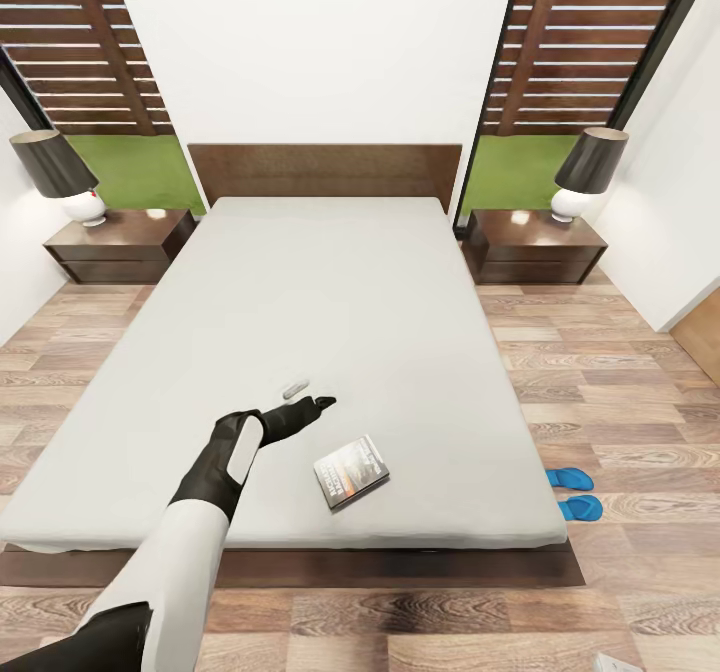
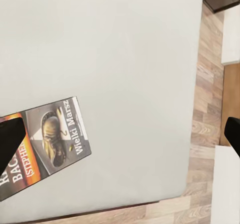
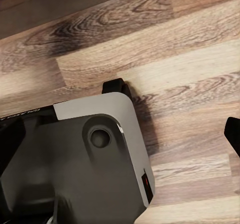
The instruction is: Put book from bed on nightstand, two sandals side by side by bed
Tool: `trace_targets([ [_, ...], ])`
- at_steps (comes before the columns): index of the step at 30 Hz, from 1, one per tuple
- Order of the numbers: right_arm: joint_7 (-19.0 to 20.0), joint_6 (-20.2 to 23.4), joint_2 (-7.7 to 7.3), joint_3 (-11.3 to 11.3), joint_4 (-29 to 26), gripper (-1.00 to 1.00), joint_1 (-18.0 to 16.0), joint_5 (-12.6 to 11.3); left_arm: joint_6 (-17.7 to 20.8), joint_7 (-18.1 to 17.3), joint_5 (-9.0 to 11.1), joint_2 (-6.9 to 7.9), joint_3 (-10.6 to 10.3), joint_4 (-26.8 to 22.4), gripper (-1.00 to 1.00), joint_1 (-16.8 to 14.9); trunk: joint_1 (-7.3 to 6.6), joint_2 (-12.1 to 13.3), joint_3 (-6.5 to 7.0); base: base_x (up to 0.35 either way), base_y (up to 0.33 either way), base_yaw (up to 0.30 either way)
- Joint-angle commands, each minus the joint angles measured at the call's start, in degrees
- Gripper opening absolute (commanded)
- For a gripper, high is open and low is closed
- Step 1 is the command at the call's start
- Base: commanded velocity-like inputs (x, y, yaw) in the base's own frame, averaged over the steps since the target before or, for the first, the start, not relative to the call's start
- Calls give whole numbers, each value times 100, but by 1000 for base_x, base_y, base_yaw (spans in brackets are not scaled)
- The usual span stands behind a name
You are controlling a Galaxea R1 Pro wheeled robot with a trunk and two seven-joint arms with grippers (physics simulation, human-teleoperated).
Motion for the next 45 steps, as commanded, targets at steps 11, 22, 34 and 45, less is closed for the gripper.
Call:
trace_targets([
  [11, 48, -23, 2, 49, 24, 100, -9, -49, 13, -24, 12, -8, 31, 8, 100, -5, 113, -211, -99, 0, 0, 0],
  [22, 51, -23, 0, 49, 24, 100, -9, -50, 21, -33, 14, -8, 31, 8, 100, -5, 355, -652, -296, 0, 0, 0],
  [34, 51, -21, 2, 49, 24, 100, -9, -53, 23, -33, 12, -8, 31, 8, 100, -5, 618, -1133, -512, 0, 0, 0],
  [45, 51, -18, -5, 49, 24, 100, -9, -57, 28, -41, 20, -8, 31, 8, 100, -5, 706, -1294, -601, 0, 0, 0],
])
